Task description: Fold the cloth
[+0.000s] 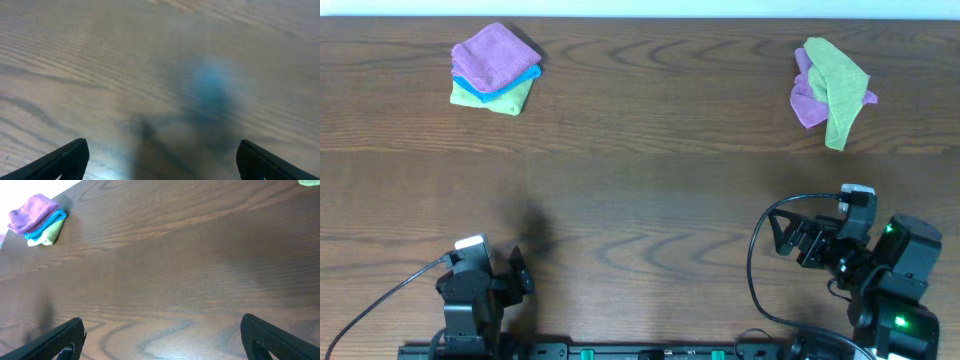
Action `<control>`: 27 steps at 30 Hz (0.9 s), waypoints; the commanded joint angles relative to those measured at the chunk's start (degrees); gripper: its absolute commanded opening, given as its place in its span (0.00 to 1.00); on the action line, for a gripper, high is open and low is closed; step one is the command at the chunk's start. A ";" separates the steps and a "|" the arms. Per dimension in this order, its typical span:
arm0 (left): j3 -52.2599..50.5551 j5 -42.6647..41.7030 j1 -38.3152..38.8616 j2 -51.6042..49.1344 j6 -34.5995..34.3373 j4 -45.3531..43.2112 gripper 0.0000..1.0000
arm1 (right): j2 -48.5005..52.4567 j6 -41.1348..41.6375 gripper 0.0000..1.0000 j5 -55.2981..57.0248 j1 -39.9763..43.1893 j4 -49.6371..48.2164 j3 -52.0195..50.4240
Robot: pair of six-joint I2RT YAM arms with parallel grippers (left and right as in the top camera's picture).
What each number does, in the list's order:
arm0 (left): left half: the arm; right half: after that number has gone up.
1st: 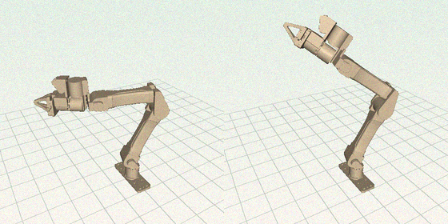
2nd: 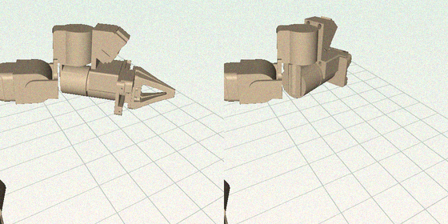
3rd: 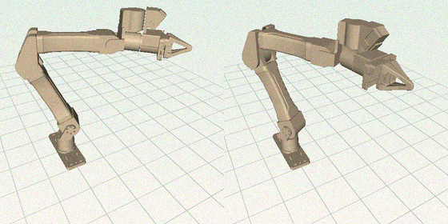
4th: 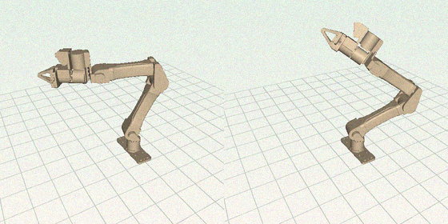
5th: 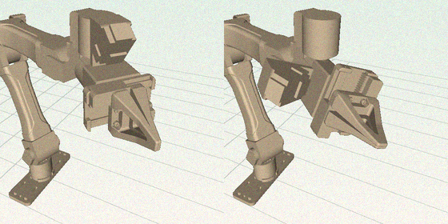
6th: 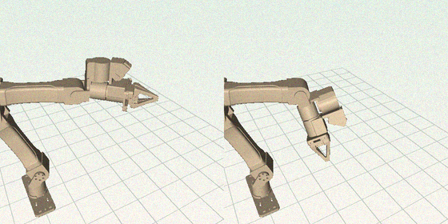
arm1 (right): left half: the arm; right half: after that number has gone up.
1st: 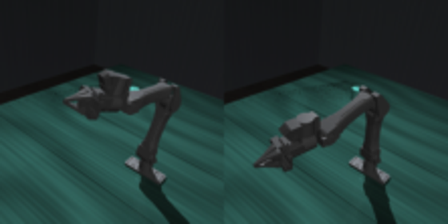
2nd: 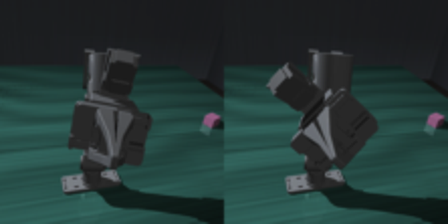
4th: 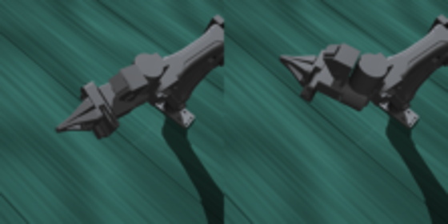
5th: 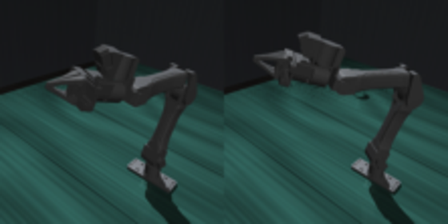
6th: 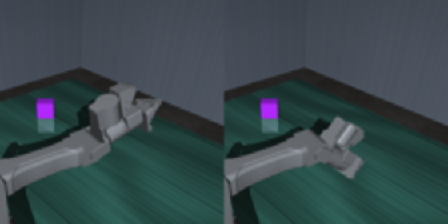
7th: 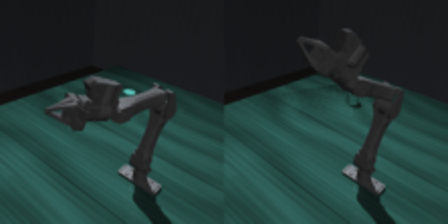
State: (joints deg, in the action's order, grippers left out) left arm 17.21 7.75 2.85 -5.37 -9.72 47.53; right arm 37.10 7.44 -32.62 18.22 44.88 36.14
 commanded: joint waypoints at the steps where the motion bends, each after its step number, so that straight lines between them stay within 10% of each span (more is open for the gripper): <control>1: -0.13 0.79 0.28 1.88 2.08 2.14 0.96 | -0.09 0.68 0.99 -0.35 0.46 -0.09 -0.17; 27: -0.15 0.15 0.22 5.16 9.53 8.39 0.95 | -0.09 0.66 0.99 -0.35 0.46 -0.09 -0.17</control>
State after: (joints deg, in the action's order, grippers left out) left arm 17.61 6.20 2.85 -0.82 -2.52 52.23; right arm 37.10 7.44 -32.62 18.22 44.88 36.14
